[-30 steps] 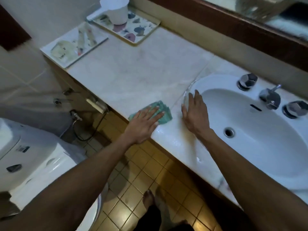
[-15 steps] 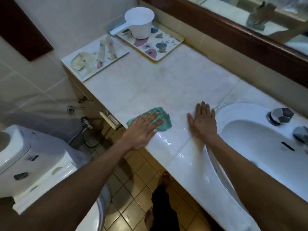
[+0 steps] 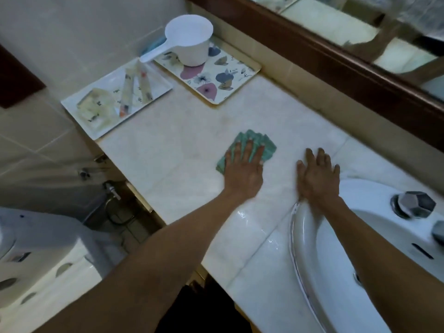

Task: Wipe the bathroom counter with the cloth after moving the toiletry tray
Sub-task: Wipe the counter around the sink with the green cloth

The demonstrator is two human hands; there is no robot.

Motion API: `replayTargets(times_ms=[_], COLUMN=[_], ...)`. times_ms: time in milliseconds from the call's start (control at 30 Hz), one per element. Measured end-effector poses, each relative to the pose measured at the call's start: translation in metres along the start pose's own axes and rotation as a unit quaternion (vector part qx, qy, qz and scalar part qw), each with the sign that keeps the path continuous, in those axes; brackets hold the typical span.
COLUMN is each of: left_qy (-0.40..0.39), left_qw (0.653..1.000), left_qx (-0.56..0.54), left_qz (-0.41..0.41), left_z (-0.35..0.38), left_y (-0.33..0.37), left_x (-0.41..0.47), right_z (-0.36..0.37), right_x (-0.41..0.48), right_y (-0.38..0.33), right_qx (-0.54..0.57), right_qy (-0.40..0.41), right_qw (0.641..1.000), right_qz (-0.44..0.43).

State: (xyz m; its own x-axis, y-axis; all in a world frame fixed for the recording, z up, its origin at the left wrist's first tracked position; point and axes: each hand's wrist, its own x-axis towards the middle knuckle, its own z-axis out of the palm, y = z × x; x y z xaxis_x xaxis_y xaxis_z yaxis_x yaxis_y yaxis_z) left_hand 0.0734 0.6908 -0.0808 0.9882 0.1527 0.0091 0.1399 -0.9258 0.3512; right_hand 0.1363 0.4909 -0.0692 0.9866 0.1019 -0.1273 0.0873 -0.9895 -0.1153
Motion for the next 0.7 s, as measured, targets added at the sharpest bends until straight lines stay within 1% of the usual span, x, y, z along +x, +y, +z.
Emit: replayTargets(times_ms=[33, 67, 133, 167, 200, 233, 267, 300, 400, 500, 567, 600, 633, 700], left_qy=[-0.013, -0.044, -0.097, -0.103, -0.112, -0.116, -0.11, -0.098, -0.072, -0.015, -0.01, -0.012, -0.014, -0.031], left_qw=[0.998, 0.991, 0.96, 0.94, 0.922, 0.915, 0.92, 0.933, 0.974, 0.996, 0.998, 0.997, 0.997, 0.999], left_qx=[0.001, 0.008, 0.038, 0.053, 0.073, 0.086, 0.091, 0.094, 0.095, 0.078, 0.027, 0.004, -0.007, 0.001], left_qz=[0.067, 0.129, 0.261, 0.321, 0.363, 0.378, 0.364, 0.334, 0.19, 0.046, -0.056, -0.079, -0.077, -0.021], left_z=[0.006, 0.008, -0.001, -0.008, -0.016, -0.023, -0.03, -0.035, -0.034, -0.015, 0.001, 0.008, 0.016, 0.028], left_y=[0.009, 0.009, -0.016, -0.035, -0.055, -0.074, -0.092, -0.106, -0.111, -0.062, -0.016, 0.006, 0.026, 0.053], left_x=[-0.016, -0.034, -0.047, -0.04, -0.029, -0.015, 0.002, 0.02, 0.073, 0.11, 0.128, 0.132, 0.133, 0.128], right_z=[-0.003, -0.004, -0.006, -0.006, -0.006, -0.005, -0.004, -0.003, -0.001, 0.002, 0.003, 0.003, 0.004, 0.002], right_x=[0.002, 0.003, 0.005, 0.005, 0.005, 0.005, 0.005, 0.005, 0.006, 0.008, 0.009, 0.009, 0.009, 0.009], right_y=[0.005, 0.009, 0.013, 0.013, 0.011, 0.01, 0.009, 0.008, 0.008, 0.007, 0.007, 0.006, 0.006, 0.006], right_qx=[0.009, 0.019, 0.04, 0.045, 0.045, 0.043, 0.042, 0.044, 0.057, 0.058, 0.053, 0.05, 0.048, 0.049], right_qy=[-0.002, -0.001, 0.007, 0.011, 0.015, 0.018, 0.021, 0.023, 0.032, 0.041, 0.043, 0.046, 0.05, 0.057], right_qw=[1.0, 1.0, 0.998, 0.998, 0.997, 0.997, 0.997, 0.997, 0.995, 0.994, 0.994, 0.994, 0.994, 0.993], right_qz=[0.013, 0.024, 0.047, 0.052, 0.054, 0.055, 0.056, 0.058, 0.074, 0.081, 0.087, 0.087, 0.086, 0.089])
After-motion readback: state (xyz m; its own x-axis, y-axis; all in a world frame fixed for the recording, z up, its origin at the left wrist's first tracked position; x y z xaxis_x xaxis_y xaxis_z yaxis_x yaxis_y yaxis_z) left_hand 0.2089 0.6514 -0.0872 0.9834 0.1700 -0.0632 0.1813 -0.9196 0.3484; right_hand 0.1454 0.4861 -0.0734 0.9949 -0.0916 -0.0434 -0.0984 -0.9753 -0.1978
